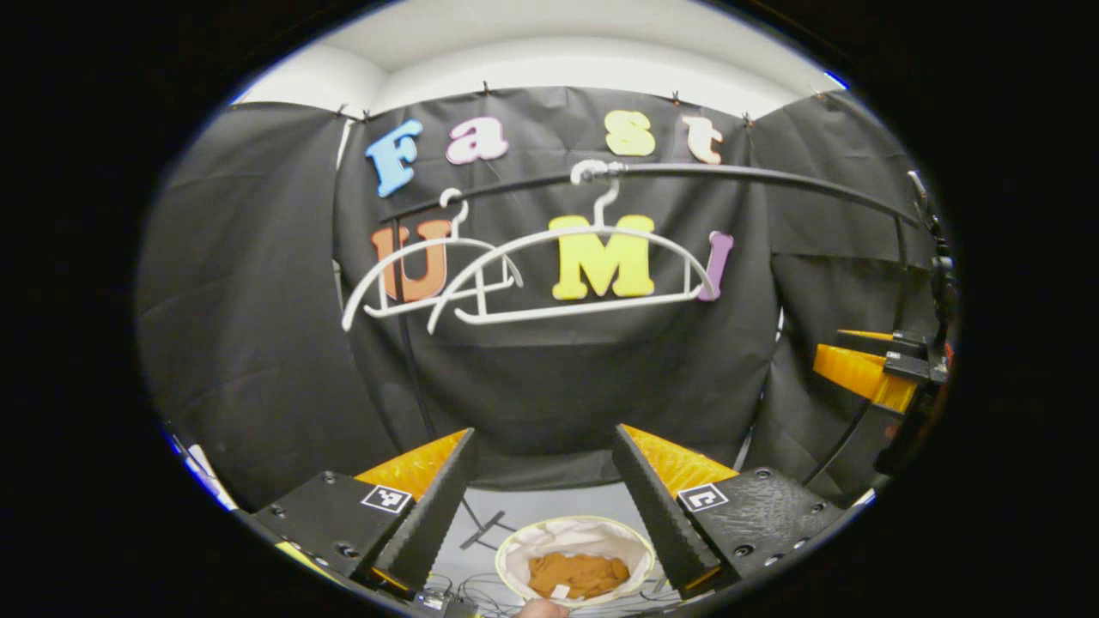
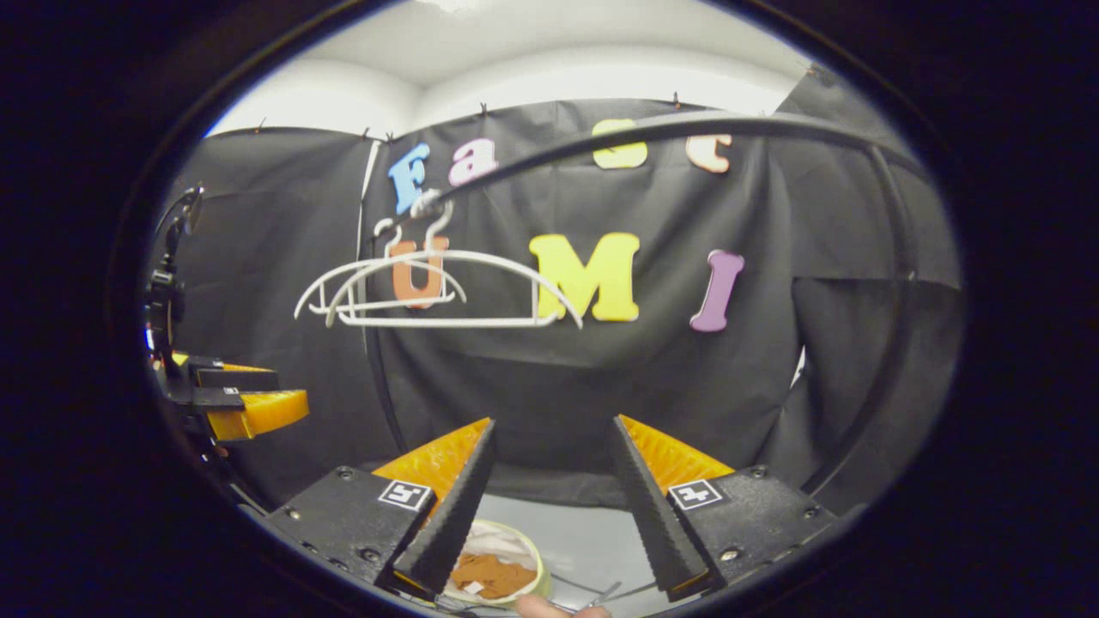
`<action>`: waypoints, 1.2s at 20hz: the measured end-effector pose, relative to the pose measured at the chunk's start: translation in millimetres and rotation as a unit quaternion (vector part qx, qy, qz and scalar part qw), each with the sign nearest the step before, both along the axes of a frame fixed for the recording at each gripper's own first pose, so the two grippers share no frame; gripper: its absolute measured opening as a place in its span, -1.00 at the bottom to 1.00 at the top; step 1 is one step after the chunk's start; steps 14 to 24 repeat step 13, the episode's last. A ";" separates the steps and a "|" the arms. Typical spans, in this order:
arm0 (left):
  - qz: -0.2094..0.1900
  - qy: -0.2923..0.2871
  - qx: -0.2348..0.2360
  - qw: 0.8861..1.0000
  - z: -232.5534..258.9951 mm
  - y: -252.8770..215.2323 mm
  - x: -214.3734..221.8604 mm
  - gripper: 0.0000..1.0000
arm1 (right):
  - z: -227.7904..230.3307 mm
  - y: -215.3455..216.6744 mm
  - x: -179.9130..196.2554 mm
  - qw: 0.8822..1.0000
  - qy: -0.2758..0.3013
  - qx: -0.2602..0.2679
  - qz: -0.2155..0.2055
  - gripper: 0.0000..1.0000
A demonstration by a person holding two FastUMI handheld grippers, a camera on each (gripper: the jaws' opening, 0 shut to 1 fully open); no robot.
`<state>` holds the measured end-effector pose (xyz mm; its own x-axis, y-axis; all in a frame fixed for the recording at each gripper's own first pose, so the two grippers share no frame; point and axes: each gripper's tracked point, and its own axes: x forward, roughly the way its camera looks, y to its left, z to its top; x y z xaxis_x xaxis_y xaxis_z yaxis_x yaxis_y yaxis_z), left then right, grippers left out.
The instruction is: Grasp the clothes on the hanger with both hands and then place them into the laundry hamper below.
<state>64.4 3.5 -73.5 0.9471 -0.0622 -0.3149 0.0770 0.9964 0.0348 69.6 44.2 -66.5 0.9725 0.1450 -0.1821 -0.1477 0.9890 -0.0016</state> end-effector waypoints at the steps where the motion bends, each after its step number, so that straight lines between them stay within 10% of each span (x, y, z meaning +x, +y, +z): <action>1: 0.009 -0.021 -0.001 1.000 12.9 1.8 -3.2 0.84 | 14.4 -2.5 -6.6 1.000 -0.019 0.003 -0.001 0.75; 10: 0.025 -0.148 -0.002 0.989 68.7 16.9 -39.8 0.99 | 46.4 -12.9 -25.5 0.996 -0.079 0.014 -0.022 0.96; 24: 0.015 -0.155 0.001 0.988 63.5 18.4 -44.9 1.00 | 42.5 -15.7 -32.7 0.997 -0.068 0.019 -0.028 1.00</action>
